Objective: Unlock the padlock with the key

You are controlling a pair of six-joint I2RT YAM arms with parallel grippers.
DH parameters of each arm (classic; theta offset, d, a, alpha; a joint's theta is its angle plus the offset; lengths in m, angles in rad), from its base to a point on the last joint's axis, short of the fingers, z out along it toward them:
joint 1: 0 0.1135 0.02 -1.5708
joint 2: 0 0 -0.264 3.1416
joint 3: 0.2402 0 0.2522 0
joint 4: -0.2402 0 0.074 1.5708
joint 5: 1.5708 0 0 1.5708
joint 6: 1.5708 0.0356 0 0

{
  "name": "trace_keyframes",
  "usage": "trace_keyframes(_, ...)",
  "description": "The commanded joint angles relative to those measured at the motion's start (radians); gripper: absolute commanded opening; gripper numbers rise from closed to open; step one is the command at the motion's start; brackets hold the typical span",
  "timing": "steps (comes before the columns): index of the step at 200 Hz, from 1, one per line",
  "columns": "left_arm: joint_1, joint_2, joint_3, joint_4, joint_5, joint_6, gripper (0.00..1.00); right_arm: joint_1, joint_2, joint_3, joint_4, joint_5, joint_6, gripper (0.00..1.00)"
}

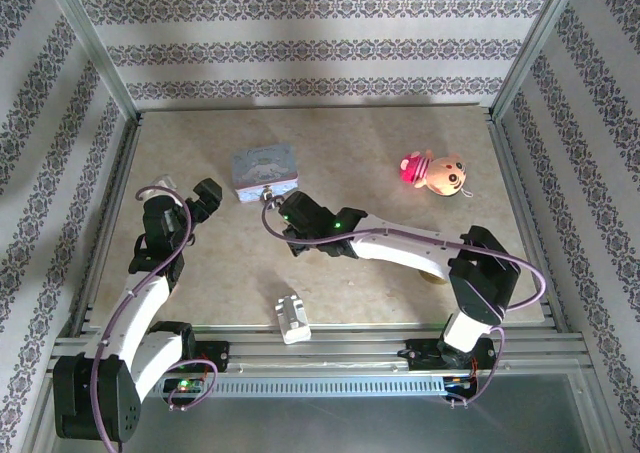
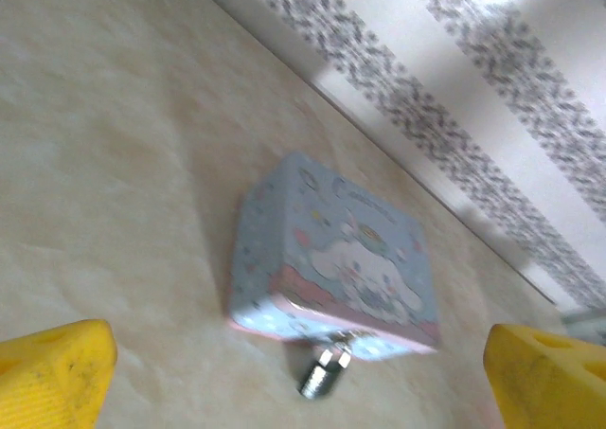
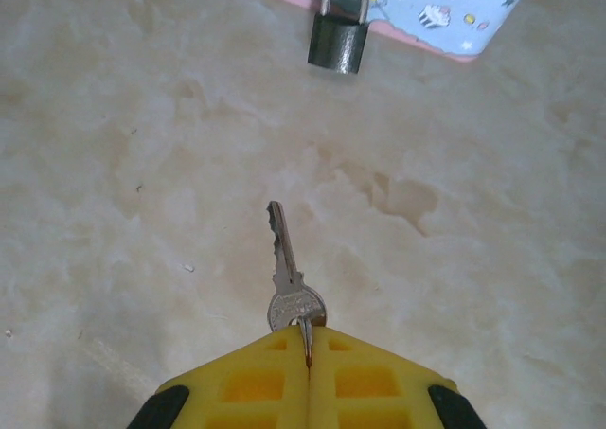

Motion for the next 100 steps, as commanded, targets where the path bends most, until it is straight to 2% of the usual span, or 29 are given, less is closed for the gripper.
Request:
trace_keyframes(1, -0.011, 0.018, 0.026, 0.068, 0.229, -0.065, 0.99, -0.014, -0.056, -0.040, 0.089, 0.010, -0.031, 0.00)
trace_keyframes(26, -0.055, 0.031, 0.040, 0.070, 0.333, -0.077, 0.97, -0.020, -0.100, -0.083, 0.168, -0.009, -0.016, 0.00)
trace_keyframes(53, -0.150, 0.043, 0.057, 0.056, 0.377, -0.047, 0.92, -0.026, -0.144, -0.132, 0.241, -0.017, 0.004, 0.00)
trace_keyframes(74, -0.204, 0.087, 0.063, 0.072, 0.424, -0.045, 0.83, -0.031, -0.173, -0.159, 0.277, -0.022, 0.018, 0.00)
trace_keyframes(100, -0.236, 0.164, 0.068, 0.170, 0.508, -0.071, 0.74, -0.035, -0.204, -0.188, 0.314, -0.030, 0.040, 0.00)
